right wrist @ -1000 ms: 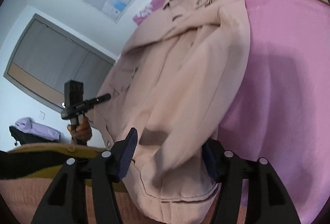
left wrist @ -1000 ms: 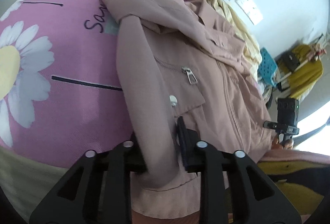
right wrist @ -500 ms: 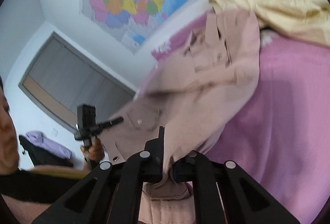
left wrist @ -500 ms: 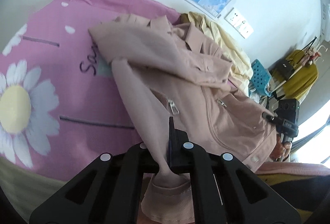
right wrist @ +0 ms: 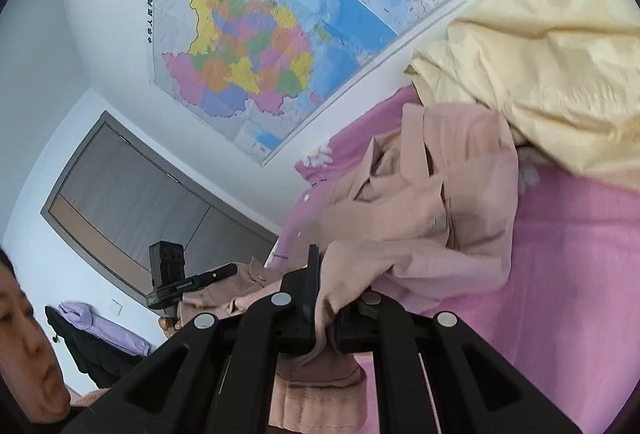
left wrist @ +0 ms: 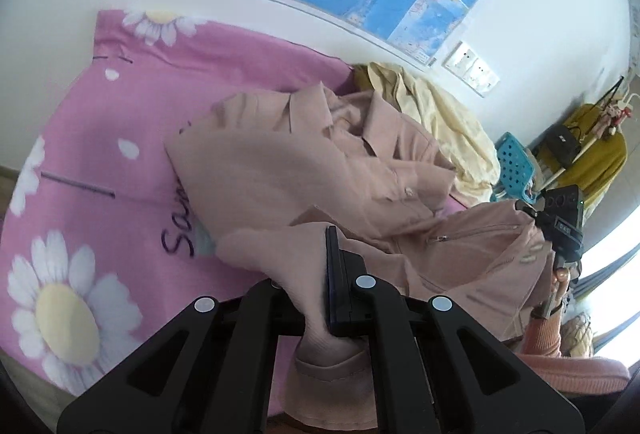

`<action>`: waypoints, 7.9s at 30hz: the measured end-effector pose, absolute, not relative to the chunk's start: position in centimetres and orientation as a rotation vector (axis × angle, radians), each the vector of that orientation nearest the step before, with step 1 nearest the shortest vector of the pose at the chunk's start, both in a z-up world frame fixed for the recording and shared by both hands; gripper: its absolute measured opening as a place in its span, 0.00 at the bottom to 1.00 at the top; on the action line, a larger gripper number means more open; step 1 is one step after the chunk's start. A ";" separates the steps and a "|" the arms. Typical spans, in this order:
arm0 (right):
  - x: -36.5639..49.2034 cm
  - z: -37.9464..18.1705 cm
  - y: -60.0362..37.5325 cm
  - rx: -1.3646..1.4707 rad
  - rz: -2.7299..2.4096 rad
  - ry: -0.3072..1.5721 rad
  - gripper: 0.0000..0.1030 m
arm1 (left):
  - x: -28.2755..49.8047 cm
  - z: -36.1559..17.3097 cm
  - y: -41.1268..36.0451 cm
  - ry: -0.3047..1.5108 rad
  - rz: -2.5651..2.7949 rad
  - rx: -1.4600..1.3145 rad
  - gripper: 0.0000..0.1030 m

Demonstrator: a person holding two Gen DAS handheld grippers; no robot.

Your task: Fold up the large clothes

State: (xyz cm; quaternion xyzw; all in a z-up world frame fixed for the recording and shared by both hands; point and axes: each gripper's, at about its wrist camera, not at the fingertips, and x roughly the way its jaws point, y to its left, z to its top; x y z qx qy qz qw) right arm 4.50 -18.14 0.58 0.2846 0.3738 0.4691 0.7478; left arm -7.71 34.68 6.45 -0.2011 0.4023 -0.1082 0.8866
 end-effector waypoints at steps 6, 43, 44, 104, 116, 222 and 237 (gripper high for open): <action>8.2 0.8 -17.7 0.665 0.998 0.839 0.05 | -4.0 7.8 35.3 0.868 -0.217 -0.409 0.04; 21.8 -5.7 -14.5 0.776 0.778 1.085 0.16 | 12.3 3.4 34.9 1.038 -0.030 -0.339 0.06; 21.9 -5.7 -14.4 0.776 0.778 1.086 0.16 | 12.3 3.4 34.7 1.033 -0.026 -0.329 0.06; 21.5 1.4 -11.7 0.210 0.628 0.810 0.07 | 10.9 4.0 28.4 0.908 -0.034 0.065 0.75; 20.6 3.8 -12.2 0.237 0.706 0.750 0.07 | 14.4 5.1 32.7 0.860 0.110 -0.050 0.12; 5.8 -3.8 -6.3 -0.115 0.689 0.851 0.77 | -2.6 0.5 30.4 0.842 0.032 -0.006 0.68; 8.1 -1.2 -2.9 -0.102 0.772 0.771 0.06 | 1.5 1.5 31.7 0.857 0.015 -0.103 0.08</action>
